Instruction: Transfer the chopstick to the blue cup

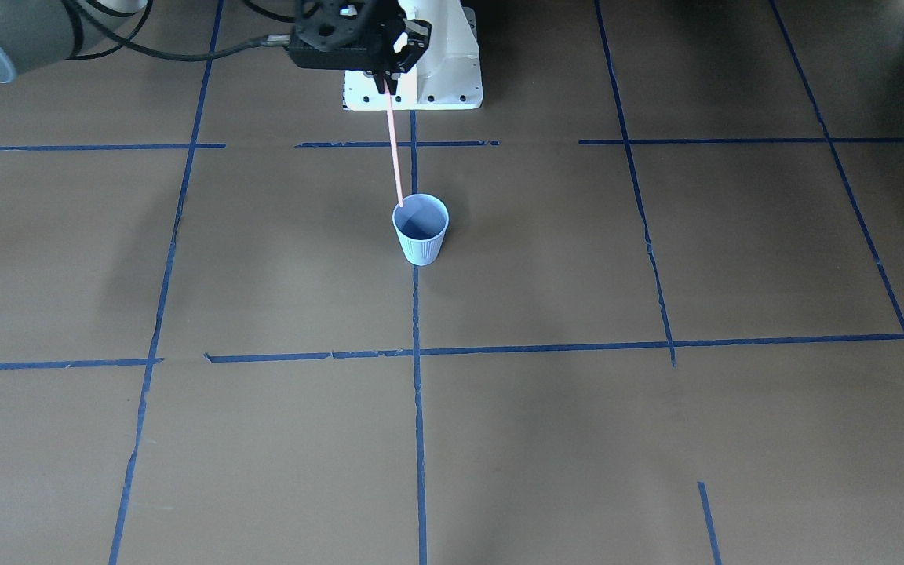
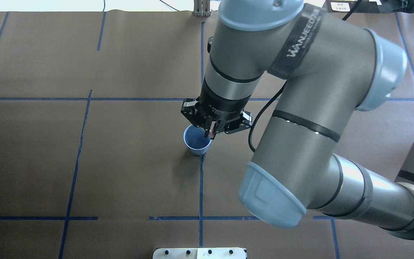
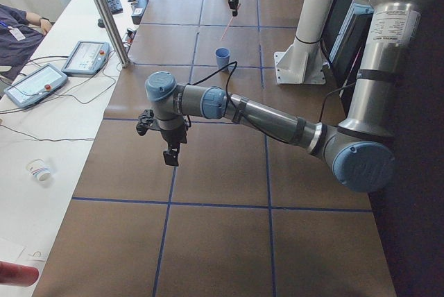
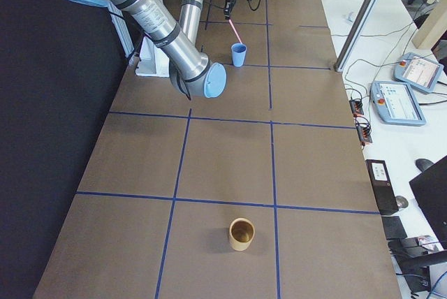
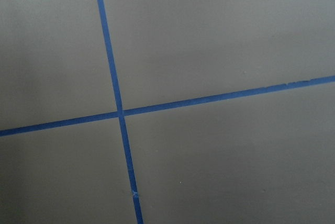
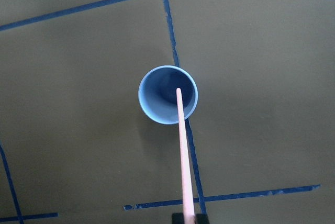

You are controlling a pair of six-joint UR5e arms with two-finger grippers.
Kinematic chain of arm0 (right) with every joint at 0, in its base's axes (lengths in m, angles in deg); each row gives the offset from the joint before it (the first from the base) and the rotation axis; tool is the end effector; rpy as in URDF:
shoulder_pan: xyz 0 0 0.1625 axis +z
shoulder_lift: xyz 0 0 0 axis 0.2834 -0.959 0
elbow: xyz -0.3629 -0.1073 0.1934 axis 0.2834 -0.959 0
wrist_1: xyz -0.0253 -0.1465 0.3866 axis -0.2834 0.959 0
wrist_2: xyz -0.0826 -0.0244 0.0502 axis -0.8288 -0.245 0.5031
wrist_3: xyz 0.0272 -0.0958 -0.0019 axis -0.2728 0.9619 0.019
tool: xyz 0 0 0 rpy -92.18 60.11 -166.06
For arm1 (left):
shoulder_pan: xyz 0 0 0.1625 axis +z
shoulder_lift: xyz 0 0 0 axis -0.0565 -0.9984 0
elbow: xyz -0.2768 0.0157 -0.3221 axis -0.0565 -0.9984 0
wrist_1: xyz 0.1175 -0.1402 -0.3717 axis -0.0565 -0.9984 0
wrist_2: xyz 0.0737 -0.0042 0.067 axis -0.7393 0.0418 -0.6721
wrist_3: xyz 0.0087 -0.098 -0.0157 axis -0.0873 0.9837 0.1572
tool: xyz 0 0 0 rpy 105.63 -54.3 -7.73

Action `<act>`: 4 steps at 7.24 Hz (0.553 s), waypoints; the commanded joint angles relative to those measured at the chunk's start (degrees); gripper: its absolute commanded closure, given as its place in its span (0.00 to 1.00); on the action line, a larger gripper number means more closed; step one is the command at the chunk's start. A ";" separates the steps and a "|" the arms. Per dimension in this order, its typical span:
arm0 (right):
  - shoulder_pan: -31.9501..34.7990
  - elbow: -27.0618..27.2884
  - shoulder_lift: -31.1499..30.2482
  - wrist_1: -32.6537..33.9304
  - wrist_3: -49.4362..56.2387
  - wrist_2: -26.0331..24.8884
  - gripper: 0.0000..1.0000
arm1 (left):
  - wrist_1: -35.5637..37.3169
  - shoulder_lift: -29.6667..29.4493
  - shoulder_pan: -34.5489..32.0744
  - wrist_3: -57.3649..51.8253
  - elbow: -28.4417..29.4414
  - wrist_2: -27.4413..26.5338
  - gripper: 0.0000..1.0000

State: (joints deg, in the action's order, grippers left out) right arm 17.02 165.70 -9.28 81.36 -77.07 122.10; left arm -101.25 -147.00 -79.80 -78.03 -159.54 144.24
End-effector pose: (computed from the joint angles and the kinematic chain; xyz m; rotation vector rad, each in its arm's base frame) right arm -0.4281 -0.3818 0.0241 -0.1705 -0.9012 0.1282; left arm -0.0012 -0.5408 0.5270 0.0511 0.7369 0.1592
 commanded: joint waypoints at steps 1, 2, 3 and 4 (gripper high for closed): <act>-3.07 -5.09 0.92 -4.49 -2.38 -3.06 1.00 | -0.05 0.43 -0.28 -0.15 -0.01 0.03 0.00; -3.42 -5.81 0.92 -4.59 -2.39 -3.15 1.00 | -0.05 0.43 -0.28 -0.15 -0.01 0.03 0.00; -3.77 -6.51 0.75 -4.59 -2.31 -3.16 1.00 | -0.05 0.52 -0.28 -0.15 -0.01 0.03 0.00; -3.78 -7.39 0.66 -4.68 -1.78 -3.16 0.96 | -0.05 0.52 -0.28 -0.15 -0.01 0.03 0.00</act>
State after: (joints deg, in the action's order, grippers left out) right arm 13.45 159.43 -8.51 76.86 -79.24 119.01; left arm -101.30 -146.53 -80.07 -78.18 -159.54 144.27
